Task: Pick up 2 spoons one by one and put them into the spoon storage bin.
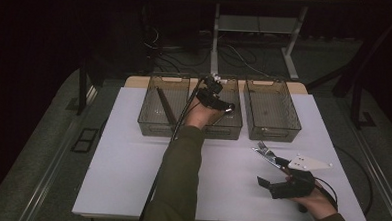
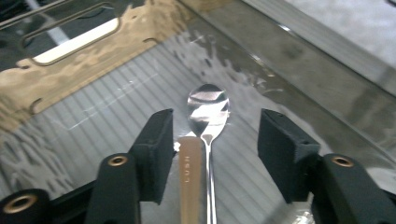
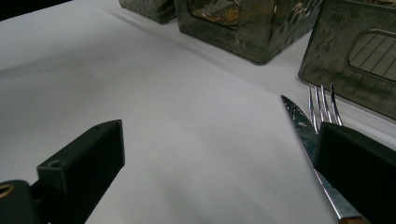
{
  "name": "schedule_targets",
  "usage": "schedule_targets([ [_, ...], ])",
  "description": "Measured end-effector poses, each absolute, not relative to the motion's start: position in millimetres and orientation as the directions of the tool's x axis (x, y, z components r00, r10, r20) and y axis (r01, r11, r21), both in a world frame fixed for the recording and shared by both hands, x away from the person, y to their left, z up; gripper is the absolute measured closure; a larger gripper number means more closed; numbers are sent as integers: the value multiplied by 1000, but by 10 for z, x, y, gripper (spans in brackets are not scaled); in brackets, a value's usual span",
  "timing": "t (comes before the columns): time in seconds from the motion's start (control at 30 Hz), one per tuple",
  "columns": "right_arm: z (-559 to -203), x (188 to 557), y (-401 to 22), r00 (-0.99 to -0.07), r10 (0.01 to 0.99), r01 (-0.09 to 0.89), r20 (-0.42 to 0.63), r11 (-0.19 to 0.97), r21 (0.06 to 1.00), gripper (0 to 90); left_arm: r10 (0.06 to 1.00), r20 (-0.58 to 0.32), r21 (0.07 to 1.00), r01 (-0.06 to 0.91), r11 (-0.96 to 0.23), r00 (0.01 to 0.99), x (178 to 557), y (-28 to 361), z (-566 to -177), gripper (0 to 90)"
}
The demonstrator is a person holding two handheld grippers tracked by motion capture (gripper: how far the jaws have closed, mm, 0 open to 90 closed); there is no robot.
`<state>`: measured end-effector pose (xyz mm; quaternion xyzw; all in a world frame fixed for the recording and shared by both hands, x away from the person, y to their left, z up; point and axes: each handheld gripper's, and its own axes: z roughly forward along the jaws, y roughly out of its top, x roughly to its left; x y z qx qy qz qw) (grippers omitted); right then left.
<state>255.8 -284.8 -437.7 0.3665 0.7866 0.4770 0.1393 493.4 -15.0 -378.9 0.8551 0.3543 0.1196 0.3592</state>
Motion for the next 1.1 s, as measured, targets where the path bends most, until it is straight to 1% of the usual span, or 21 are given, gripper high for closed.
schedule_targets([
  [0.13,-4383,2565,-2846,-693,709,445,127,282,850,19,651,-71,715,494,-495,756,4864,-133,-3718,397],
  [0.2,-4385,2567,-2846,-691,712,444,125,282,850,19,640,-92,730,489,-477,763,4814,-133,-3689,372],
  [0.4,-4393,2578,-2854,-686,717,444,122,280,851,19,605,-71,768,431,-474,793,4604,-68,-3577,319],
  [0.53,-4393,2579,-2861,-684,719,444,123,277,852,19,585,-87,793,412,-450,806,4456,22,-3511,294],
  [0.63,-4395,2580,-2860,-684,719,444,123,276,852,19,568,-58,799,380,-466,821,4337,116,-3470,269],
  [0.9,-4401,2586,-2858,-681,721,450,128,275,850,19,536,-60,805,359,-473,842,4025,399,-3500,198],
  [0.97,-4403,2588,-2859,-681,721,451,128,275,849,19,523,-83,820,356,-448,848,3922,467,-3531,187],
  [1.1,-4404,2593,-2864,-677,724,455,132,271,848,19,500,-59,820,327,-469,864,3760,578,-3596,157],
])
